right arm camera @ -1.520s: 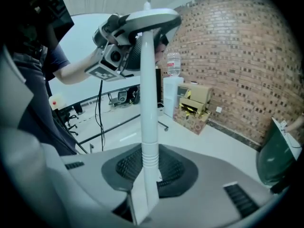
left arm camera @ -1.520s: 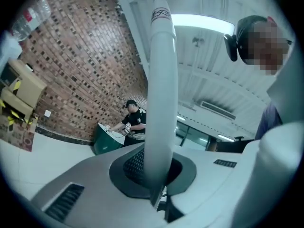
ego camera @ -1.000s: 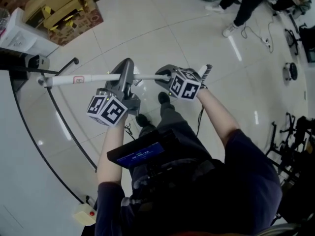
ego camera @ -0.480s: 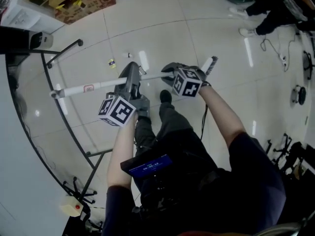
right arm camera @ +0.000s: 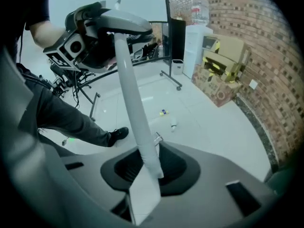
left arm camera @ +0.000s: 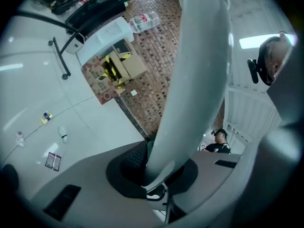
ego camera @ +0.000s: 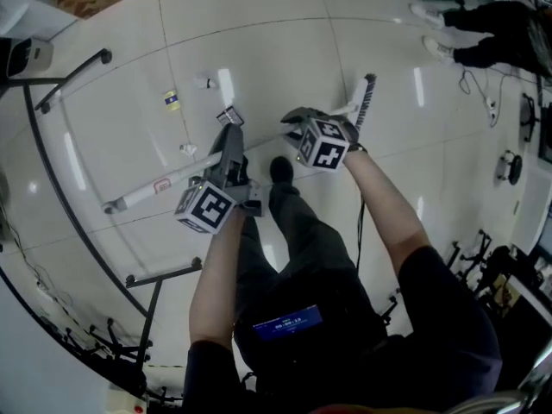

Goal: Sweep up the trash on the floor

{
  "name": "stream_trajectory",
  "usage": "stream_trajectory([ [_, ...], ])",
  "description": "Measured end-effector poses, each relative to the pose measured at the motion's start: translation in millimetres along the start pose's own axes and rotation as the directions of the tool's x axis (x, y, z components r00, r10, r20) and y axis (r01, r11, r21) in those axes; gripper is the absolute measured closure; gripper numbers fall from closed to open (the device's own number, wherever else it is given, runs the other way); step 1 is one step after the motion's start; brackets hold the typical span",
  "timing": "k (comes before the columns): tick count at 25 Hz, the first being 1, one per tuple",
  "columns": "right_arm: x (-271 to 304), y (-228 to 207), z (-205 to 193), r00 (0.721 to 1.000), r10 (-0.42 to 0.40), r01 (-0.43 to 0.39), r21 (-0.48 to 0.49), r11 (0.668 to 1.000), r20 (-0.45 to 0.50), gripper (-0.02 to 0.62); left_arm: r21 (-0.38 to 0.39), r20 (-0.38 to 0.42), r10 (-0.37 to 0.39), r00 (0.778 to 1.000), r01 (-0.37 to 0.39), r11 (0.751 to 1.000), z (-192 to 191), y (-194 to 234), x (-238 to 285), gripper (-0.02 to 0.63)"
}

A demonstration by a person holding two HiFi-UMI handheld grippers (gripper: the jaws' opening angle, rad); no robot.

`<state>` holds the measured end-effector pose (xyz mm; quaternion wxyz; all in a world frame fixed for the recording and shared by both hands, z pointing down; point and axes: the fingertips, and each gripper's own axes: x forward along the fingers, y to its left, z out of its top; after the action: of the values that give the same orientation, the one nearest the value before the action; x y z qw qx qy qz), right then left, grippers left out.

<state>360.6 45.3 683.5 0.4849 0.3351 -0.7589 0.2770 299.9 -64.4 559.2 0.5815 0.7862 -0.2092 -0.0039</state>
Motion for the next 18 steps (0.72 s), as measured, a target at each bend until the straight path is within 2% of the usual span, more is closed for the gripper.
stream_trajectory([
  [3,52,7,-13,0.997,0.071,-0.072,-0.021,0.997,-0.039,0.480,-0.097,0.003,0.068,0.998,-0.068,0.993,-13,67,-2,0.584],
  [6,97,11,-21,0.991,0.113,-0.115,-0.034,0.993,-0.068,0.480,-0.143,0.002,0.096,0.995,-0.095,0.985,-18,114,0,0.584],
  [11,164,11,-35,0.986,0.140,-0.144,-0.037,0.989,-0.095,0.480,-0.143,-0.010,0.131,0.991,-0.131,0.981,-33,177,8,0.584],
  [18,215,4,-47,0.991,0.109,-0.114,-0.061,0.992,-0.082,0.482,-0.109,-0.013,0.138,0.990,-0.139,0.984,-45,222,21,0.584],
])
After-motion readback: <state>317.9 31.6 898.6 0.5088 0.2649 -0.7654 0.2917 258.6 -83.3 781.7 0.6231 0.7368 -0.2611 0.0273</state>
